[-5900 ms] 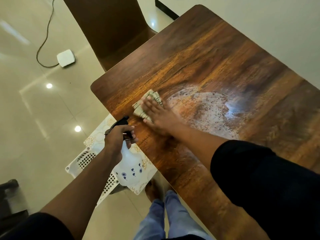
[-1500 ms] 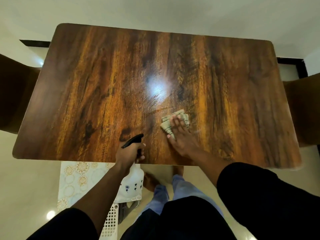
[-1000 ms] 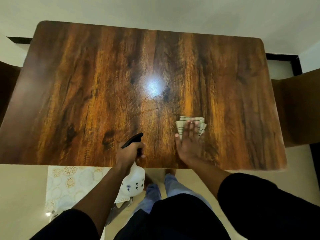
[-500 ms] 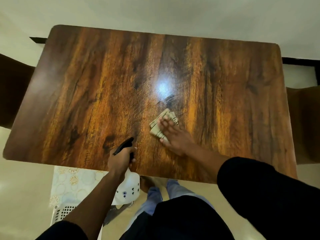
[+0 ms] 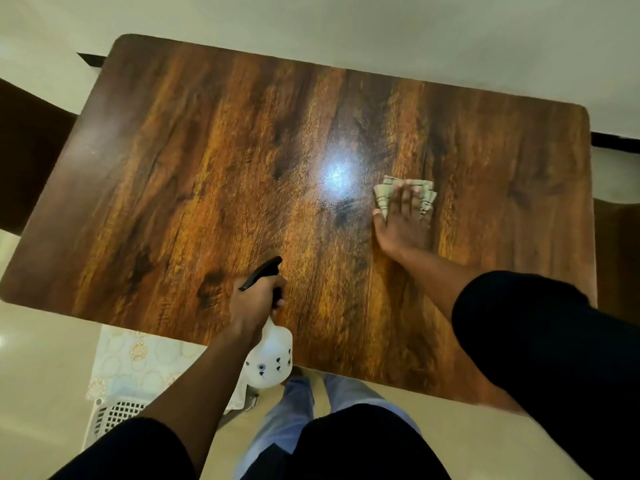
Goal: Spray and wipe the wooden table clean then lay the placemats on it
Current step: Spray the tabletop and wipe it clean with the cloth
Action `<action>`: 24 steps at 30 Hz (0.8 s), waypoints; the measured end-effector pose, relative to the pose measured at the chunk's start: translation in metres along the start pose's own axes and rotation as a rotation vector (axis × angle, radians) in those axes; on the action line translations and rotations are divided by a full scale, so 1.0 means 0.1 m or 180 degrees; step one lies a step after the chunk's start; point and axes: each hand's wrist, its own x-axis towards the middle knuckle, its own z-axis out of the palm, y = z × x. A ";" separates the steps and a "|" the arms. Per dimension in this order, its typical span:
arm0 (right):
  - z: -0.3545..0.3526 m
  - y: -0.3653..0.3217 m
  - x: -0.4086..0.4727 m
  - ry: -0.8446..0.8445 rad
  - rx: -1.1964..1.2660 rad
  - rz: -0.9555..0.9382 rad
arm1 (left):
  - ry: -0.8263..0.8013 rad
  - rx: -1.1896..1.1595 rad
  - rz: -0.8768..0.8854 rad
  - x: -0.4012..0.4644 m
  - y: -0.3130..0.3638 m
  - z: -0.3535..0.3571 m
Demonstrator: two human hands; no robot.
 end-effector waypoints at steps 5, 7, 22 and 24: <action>0.36 -0.78 -0.20 -0.0178 -0.0310 -0.1164 | 0.0315 -0.0094 -0.0213 0.01 0.00 -0.02; 0.53 -1.07 -0.37 -0.0355 -0.0511 -0.1844 | 0.0460 -0.0135 -0.0304 0.01 -0.01 -0.07; -0.03 -0.55 0.49 -0.0071 -0.0664 -0.1603 | 0.0420 -0.0150 -0.0191 0.18 0.26 -0.04; -0.17 -0.33 0.70 0.0005 -0.0488 -0.1047 | 0.0376 -0.0181 -0.0240 0.20 0.24 -0.03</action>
